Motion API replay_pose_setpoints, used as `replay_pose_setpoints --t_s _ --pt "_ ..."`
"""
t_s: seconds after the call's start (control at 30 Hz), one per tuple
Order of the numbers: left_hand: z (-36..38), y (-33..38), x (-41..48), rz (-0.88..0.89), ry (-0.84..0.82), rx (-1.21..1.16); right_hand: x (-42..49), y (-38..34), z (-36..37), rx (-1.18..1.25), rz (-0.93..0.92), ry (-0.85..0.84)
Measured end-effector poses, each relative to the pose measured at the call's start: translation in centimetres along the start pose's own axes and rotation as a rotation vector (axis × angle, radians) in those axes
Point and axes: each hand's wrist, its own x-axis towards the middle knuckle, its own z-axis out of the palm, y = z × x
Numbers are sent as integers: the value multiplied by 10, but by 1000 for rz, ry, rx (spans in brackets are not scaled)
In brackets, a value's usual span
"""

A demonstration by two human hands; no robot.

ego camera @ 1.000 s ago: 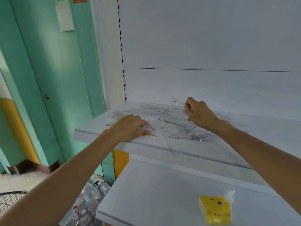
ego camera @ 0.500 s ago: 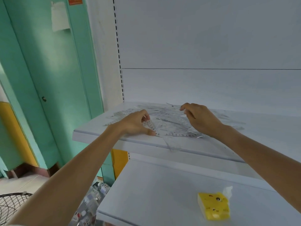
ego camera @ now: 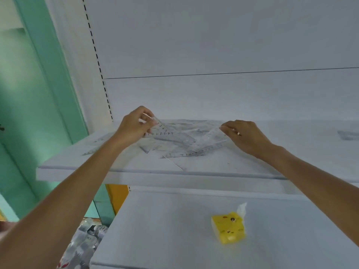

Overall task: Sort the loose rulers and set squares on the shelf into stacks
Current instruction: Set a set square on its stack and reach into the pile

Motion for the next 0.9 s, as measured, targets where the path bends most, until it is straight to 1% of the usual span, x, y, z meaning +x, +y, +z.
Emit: replay_pose_setpoints --t_s 0.17,0.3,0.37,0.43,0.5,0.57,0.7,0.83,0.9 --pt "61 42 3 21 -112 -39 -27 47 -31 -54 110 6" --pt "116 80 7 71 -126 -63 -44 91 -64 -100 184 42" --pt "141 99 11 81 -172 -85 -54 116 -82 -126 208 46" --pt "168 117 14 72 -274 -24 -63 142 -101 -152 234 55" --pt "196 133 16 98 -340 118 -69 167 -121 -166 273 70" --pt "225 145 15 148 -342 189 -74 194 -139 -151 317 103" --pt "271 164 10 213 -329 226 -86 242 -166 -92 361 164" --pt "301 178 4 158 -350 286 -95 274 -184 -51 361 143" --pt "311 181 2 128 -331 305 -94 285 -191 -52 351 118"
